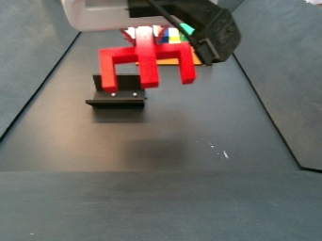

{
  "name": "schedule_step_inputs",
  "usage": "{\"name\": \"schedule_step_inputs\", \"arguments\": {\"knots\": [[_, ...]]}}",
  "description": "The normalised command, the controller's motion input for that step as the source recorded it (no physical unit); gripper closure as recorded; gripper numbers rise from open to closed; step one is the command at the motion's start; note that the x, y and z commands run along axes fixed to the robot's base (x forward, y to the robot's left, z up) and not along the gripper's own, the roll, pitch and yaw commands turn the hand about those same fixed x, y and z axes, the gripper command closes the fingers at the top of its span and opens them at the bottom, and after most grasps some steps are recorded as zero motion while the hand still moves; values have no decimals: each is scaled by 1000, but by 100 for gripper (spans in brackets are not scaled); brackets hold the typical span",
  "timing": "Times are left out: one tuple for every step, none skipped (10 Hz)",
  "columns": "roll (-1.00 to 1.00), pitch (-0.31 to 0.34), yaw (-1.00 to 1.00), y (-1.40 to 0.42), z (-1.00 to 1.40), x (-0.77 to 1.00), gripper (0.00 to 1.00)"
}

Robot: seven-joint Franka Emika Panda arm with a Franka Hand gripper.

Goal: Pick up the red object. Move up. Place the red object on the fixture. Regrasp the red object. Move to above the board. Insert the red object.
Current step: Place the red object on the fixture.

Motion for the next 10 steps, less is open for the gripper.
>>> {"name": "schedule_step_inputs", "arguments": {"knots": [[-991,-46,-114,-71,217,620,100],[-849,-23,-154,-131,74,629,100],[-543,0,-194,-251,0,723,100],[-460,0,-214,-306,0,783,100],[-377,0,-197,-329,-63,843,100],[-329,0,-183,-346,-80,854,100],[-194,0,-157,-317,-23,891,100],[0,-29,-109,-309,-109,834,100],[280,0,-63,-300,-303,986,100],[366,0,-46,-294,-357,980,100]]}}
